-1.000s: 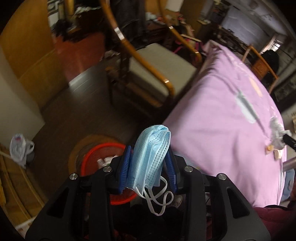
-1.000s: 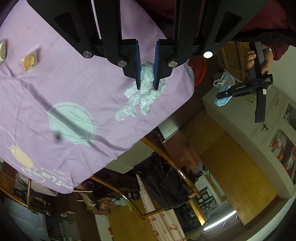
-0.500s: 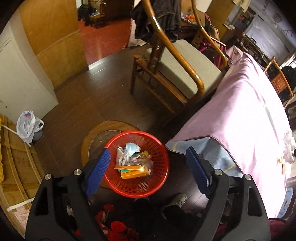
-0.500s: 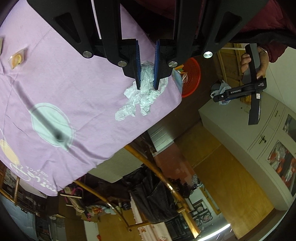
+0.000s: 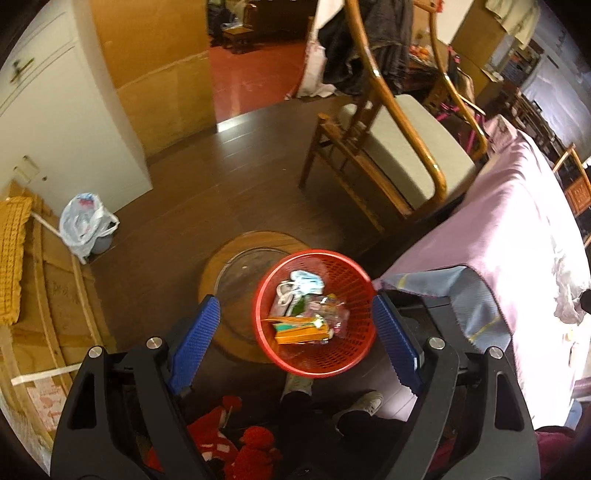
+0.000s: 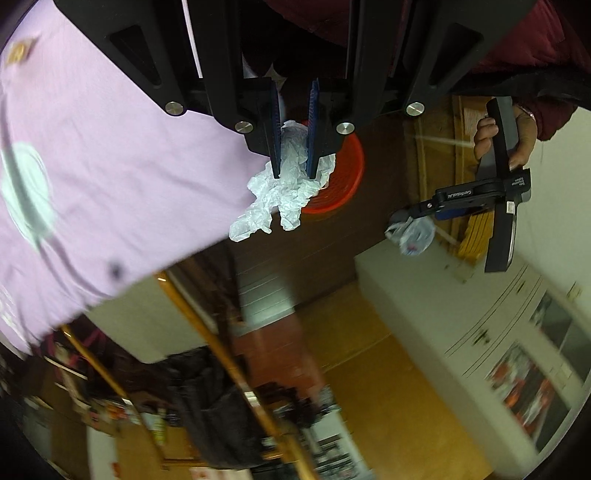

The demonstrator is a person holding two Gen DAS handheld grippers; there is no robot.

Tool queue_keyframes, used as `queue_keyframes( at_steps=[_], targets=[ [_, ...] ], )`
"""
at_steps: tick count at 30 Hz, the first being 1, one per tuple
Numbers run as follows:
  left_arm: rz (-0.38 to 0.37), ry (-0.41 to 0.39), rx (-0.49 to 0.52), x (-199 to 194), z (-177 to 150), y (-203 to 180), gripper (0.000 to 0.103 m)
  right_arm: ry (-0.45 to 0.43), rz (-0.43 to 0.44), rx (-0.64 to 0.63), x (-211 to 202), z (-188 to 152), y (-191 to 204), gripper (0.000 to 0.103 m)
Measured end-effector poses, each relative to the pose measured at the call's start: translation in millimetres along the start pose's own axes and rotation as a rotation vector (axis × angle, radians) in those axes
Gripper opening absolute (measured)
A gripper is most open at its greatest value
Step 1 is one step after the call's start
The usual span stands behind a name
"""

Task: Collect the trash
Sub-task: 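Carry the mask and tissue to the red basket and open both tools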

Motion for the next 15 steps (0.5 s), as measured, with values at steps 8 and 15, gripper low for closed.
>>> queue_keyframes(
  at_steps=[8, 15],
  targets=[
    [0.056, -0.002, -0.087, -5.5, -13.3, 44.8, 0.084, 0.091, 0.083, -0.149, 41.3, 25.7, 53.0, 0.013],
    [0.082, -0.005, -0.161, -10.2, -19.1, 77.6, 0.084, 0.113, 0.128, -0.191, 65.3, 44.2, 80.6, 0.037]
  ],
)
Point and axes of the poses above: each gripper's, at about its wrist camera, not at the fingertips, and x roughly the way its jaws point, y to its left, z to its top, the point moved 4 cm from there along x, roughly the way its jaws point, and after that the axes turned 11 degrees about z, right-handed, at the moved point
